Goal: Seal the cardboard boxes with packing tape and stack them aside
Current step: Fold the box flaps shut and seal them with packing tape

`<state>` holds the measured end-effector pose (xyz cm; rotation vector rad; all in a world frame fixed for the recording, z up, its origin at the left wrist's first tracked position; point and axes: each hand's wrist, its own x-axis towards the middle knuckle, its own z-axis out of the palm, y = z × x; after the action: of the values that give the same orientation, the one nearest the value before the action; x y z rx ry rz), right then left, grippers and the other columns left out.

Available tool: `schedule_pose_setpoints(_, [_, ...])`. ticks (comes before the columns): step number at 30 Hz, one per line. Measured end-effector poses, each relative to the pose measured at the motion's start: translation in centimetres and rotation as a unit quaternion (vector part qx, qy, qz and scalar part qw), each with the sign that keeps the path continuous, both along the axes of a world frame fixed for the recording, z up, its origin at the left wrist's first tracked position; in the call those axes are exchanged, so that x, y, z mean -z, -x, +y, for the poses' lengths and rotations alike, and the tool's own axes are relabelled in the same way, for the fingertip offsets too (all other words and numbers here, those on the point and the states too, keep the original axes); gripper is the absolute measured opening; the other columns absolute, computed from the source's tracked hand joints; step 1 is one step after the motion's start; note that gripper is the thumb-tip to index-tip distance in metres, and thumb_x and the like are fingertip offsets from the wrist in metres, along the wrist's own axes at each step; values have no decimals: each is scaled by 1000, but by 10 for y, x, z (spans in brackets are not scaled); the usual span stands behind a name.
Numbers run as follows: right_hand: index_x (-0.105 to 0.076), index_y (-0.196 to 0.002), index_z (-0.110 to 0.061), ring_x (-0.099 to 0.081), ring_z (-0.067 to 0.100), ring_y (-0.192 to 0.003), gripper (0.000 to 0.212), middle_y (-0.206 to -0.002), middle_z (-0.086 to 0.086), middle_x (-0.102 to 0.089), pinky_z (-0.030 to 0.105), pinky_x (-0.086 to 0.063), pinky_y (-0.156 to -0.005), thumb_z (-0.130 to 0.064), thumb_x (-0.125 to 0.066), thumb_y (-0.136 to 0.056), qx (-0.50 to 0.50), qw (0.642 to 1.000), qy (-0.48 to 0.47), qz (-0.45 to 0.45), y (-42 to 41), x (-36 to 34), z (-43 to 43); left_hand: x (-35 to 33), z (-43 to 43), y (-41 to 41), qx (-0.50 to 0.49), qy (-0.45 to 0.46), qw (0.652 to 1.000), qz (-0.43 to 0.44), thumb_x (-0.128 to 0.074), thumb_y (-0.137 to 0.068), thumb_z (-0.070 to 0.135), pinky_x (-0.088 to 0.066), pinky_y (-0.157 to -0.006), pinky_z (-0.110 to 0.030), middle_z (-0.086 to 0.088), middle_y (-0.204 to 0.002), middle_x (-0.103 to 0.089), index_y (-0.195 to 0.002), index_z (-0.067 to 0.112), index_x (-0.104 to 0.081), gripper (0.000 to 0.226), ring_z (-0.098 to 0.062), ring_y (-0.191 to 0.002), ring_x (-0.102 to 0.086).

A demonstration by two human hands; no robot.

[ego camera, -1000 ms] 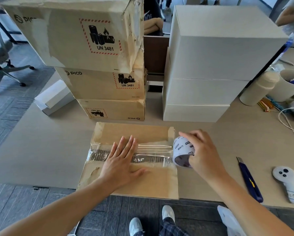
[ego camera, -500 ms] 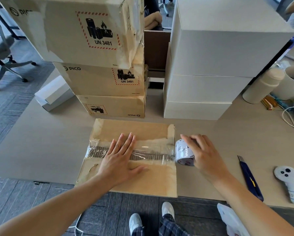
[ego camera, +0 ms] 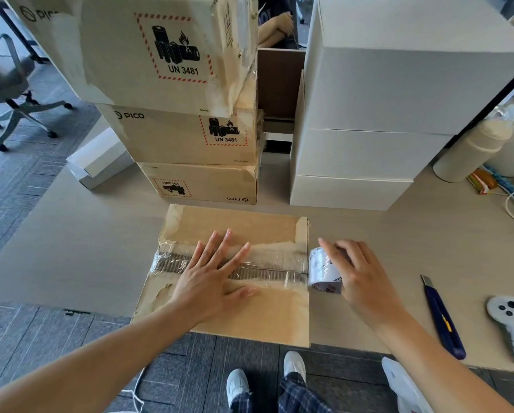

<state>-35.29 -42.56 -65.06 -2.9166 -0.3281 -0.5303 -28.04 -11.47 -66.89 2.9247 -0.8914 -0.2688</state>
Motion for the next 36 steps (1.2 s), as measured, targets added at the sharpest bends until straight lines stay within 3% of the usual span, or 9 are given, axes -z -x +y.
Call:
schedule_pose_setpoints(3, [-59,-131,-2,-50,28,-95,65,-108,12,-56,43,-54,-79,13,-64,-68,6,1000,2,8,1,11,-3,1,2,1,11,-6,1000,-11,-14,-88,85,17,-119,-41,0,-160,32,-149,54,15,74,-23,-146,32])
schedule_pose_setpoints(9, [-56,-133,-3,-54,30,-95,65,-110,13,-56,45,-55,-77,9,-59,-70,22,997,-21,65,3,28,-1,1,2,1,24,-15,1000,-14,-13,-94,77,13,-120,-46,-3,-160,32,-150,55,11,64,-29,-146,30])
schedule_pose_setpoints(13, [-47,-139,-15,-50,21,-103,79,-117,1,-47,37,-52,-85,-9,-81,-68,11,986,-63,154,4,24,-8,0,2,1,43,-31,999,-10,-8,-96,74,10,-120,-51,4,-163,23,-152,49,11,65,-33,-147,27])
schedule_pose_setpoints(17, [-29,-148,-30,-38,5,-119,85,-124,-16,-37,22,-36,-100,-31,-76,-77,-38,949,-179,257,0,3,-30,-8,-14,16,26,-11,999,-16,-11,-98,70,8,-122,-50,3,-166,6,-158,26,2,76,-21,-151,20])
schedule_pose_setpoints(21, [-37,-136,-36,-42,-5,-115,76,-126,-23,-42,7,-31,-92,-50,-78,-73,-42,931,-201,302,-6,-6,-48,-15,-87,55,-12,18,998,59,-9,-90,79,13,-122,-44,-7,-157,35,-151,10,26,99,-19,-143,38])
schedule_pose_setpoints(25, [-33,-129,-48,-42,-12,-114,66,-124,-24,-44,2,-31,-88,-57,-72,-77,-56,922,-238,300,3,6,-56,-14,-113,62,-26,-28,998,56,-21,-71,95,16,-120,-50,-9,-153,42,-148,10,33,127,-27,-140,43])
schedule_pose_setpoints(30, [-30,-137,-48,-42,-9,-118,68,-127,-25,-40,9,-35,-95,-53,-69,-82,-74,915,-280,281,5,15,-55,-13,-117,66,-23,-5,999,37,-37,-82,67,10,-120,-57,-2,-163,24,-156,32,15,98,-34,-144,34])
schedule_pose_setpoints(33, [-26,-142,-45,-39,-12,-121,76,-132,-27,-38,6,-33,-96,-52,-71,-81,-78,900,-320,285,9,22,-55,-11,-121,70,-21,-4,1000,20,-40,-83,58,3,-119,-63,4,-165,11,-159,29,3,91,-41,-146,25])
schedule_pose_setpoints(36, [-33,-130,-45,-46,-11,-116,69,-129,-27,-44,6,-38,-93,-49,-76,-77,-67,876,-384,282,10,29,-51,-7,-122,71,-26,-10,999,17,-44,-83,56,-7,-117,-66,1,-166,2,-159,25,-4,91,-45,-148,14])
